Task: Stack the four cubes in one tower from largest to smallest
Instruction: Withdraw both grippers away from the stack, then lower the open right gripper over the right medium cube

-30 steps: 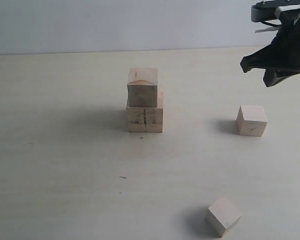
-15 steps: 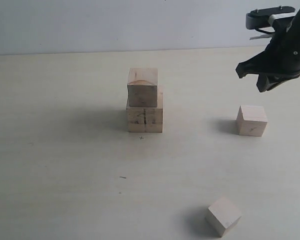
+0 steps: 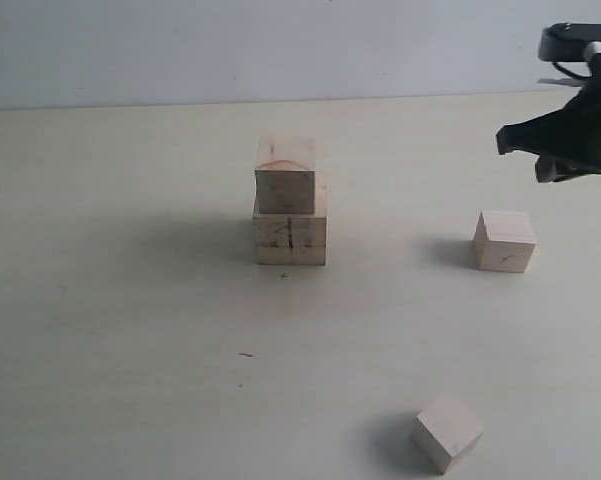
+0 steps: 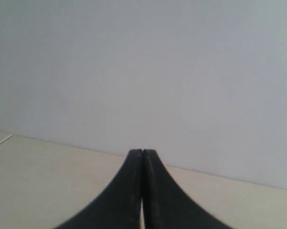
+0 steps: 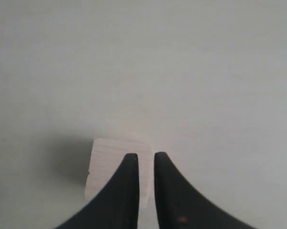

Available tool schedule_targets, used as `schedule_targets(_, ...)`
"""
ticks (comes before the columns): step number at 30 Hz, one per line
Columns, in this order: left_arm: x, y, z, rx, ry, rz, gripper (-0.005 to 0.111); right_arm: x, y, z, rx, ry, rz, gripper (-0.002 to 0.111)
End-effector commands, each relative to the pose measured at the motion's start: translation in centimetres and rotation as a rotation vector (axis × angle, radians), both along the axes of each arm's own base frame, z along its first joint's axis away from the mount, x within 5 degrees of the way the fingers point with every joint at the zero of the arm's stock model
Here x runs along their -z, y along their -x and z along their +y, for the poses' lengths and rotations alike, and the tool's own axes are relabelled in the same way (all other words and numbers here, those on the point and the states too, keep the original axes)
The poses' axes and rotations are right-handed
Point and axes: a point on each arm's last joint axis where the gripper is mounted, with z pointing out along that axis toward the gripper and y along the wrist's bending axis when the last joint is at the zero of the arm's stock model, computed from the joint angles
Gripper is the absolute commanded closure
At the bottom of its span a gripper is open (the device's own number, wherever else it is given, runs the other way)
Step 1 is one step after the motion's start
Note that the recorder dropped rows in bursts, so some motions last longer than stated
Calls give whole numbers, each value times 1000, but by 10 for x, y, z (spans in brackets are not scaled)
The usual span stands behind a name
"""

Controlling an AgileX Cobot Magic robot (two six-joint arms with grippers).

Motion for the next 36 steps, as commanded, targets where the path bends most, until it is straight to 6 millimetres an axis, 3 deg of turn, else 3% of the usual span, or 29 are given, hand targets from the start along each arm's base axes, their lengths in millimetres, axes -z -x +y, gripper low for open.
schedule_targets(1, 5, 14, -15, 163, -9, -6, 107, -14, 36, -5, 28, 32, -270, 95)
schedule_targets(5, 11, 19, -25, 275, 79, 44, 107, -12, 65, -4, 25, 52, -415, 95)
schedule_targets(8, 16, 17, -23, 250, 33, 56, 107, -15, 74, -3, 34, 56, -517, 95)
schedule_targets(15, 12, 14, -7, 65, -145, -38, 107, -24, 76, -3, 36, 58, -569, 95)
schedule_targets(24, 13, 14, -9, 88, -149, -23, 107, -26, 77, -3, 36, 55, -572, 95)
schedule_targets(27, 13, 14, -9, 88, -149, -23, 107, -22, 79, -2, 82, 7, -533, 95)
schedule_targets(30, 13, 14, -9, 88, -149, -23, 107, -18, 77, -2, 88, -8, -384, 95)
schedule_targets(36, 13, 14, -9, 88, -149, -23, 107, -16, 51, -3, 13, 13, -43, 95)
